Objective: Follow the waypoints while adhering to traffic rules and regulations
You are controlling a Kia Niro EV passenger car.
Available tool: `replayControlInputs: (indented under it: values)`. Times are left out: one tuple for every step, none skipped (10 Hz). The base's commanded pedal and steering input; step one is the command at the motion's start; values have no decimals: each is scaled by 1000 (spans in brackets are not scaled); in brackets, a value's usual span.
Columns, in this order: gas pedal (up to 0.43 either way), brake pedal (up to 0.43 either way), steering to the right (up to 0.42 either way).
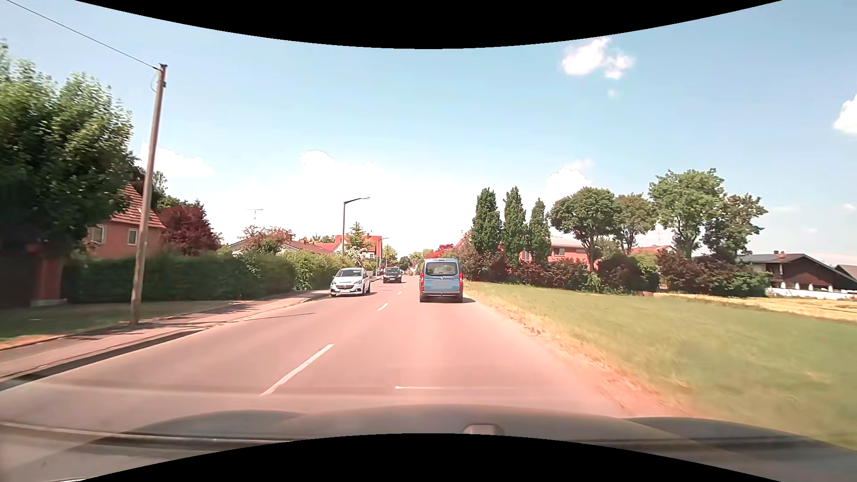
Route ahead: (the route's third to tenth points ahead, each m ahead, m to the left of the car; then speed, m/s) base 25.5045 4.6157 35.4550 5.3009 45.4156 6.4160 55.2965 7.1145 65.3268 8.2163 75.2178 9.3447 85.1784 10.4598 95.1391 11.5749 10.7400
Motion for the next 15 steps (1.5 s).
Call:
replayControlInputs:
  values:
    - [98, 0, -5]
    - [98, 0, -5]
    - [98, 0, -5]
    - [98, 0, -6]
    - [98, 0, -8]
    - [98, 0, -10]
    - [110, 0, -10]
    - [118, 0, -10]
    - [118, 0, -11]
    - [138, 0, -11]
    - [138, 0, -11]
    - [138, 0, -12]
    - [138, 0, -13]
    - [138, 0, -14]
    - [138, 0, -15]
